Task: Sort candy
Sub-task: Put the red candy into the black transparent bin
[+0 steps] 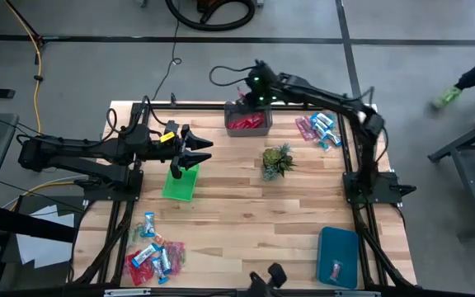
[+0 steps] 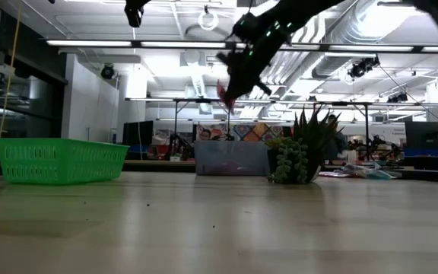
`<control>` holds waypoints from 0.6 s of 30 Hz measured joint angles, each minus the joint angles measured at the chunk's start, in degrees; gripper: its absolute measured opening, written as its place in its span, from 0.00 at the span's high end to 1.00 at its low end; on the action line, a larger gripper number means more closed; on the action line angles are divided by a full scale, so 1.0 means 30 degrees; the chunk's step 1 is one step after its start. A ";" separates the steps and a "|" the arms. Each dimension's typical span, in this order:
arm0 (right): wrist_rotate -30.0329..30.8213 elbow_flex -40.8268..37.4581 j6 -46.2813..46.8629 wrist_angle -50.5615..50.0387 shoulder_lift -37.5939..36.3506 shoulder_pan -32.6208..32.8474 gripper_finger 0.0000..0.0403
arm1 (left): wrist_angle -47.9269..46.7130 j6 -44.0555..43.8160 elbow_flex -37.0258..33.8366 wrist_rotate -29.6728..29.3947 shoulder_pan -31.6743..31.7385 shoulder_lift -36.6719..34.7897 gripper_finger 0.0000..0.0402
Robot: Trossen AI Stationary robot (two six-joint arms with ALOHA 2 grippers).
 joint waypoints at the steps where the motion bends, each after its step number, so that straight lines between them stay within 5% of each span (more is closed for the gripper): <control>1: 0.0007 0.0362 0.0120 -0.0291 0.0601 -0.0007 1.00 | 0.0000 -0.0101 0.0000 0.0002 0.0000 0.0000 0.44; 18: 0.0347 0.0975 0.4541 -0.1076 0.4967 -0.0036 1.00 | 0.0000 -0.0647 0.0000 0.0007 0.0000 0.0000 0.44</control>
